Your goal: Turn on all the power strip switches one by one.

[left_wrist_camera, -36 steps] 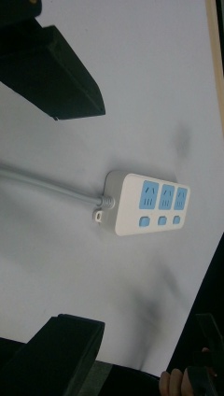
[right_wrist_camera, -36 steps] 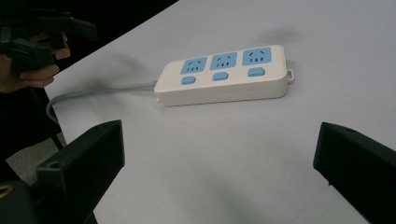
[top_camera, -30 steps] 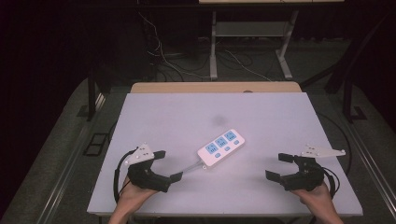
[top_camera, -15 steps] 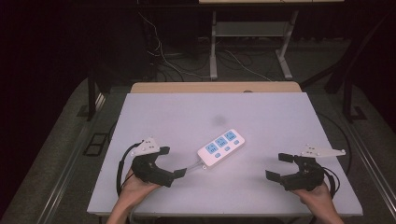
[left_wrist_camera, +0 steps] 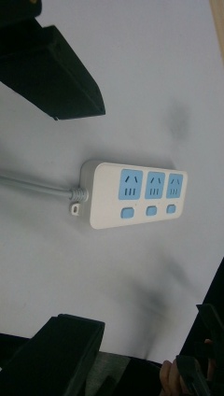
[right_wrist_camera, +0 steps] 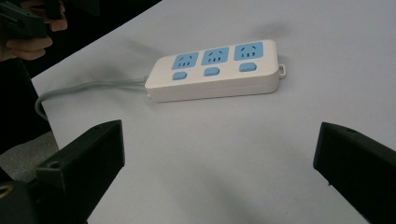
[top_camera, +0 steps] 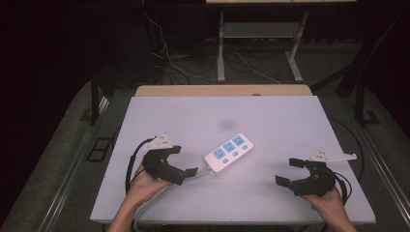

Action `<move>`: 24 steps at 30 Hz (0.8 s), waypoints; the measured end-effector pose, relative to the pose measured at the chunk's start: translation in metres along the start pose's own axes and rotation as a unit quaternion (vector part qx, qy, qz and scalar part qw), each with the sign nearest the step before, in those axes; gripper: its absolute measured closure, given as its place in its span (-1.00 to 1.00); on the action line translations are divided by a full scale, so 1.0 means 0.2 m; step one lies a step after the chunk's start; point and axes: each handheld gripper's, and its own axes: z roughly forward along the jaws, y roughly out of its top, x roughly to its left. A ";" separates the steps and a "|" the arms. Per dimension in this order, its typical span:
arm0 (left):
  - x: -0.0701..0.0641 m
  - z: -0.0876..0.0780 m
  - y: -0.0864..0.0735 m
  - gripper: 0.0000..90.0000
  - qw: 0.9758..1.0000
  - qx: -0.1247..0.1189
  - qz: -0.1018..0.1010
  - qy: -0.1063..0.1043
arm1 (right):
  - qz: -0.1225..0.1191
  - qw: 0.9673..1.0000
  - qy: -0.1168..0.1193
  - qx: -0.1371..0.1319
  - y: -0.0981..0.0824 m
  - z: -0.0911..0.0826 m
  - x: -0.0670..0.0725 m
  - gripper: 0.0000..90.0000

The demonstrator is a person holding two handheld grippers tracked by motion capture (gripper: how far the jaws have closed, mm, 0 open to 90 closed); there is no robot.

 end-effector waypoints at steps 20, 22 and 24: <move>0.02 0.07 0.16 -1.00 0.999 0.032 0.025 -0.007 | 0.000 1.000 -0.002 0.000 0.00 0.00 -0.01 -0.96; 0.02 0.09 0.18 -1.00 0.999 0.039 0.030 -0.009 | 0.000 1.000 -0.003 0.000 0.00 0.00 -0.01 -0.96; 0.02 0.10 0.19 -1.00 0.998 0.044 0.032 -0.011 | 0.000 1.000 -0.003 0.001 0.00 0.00 -0.01 -0.96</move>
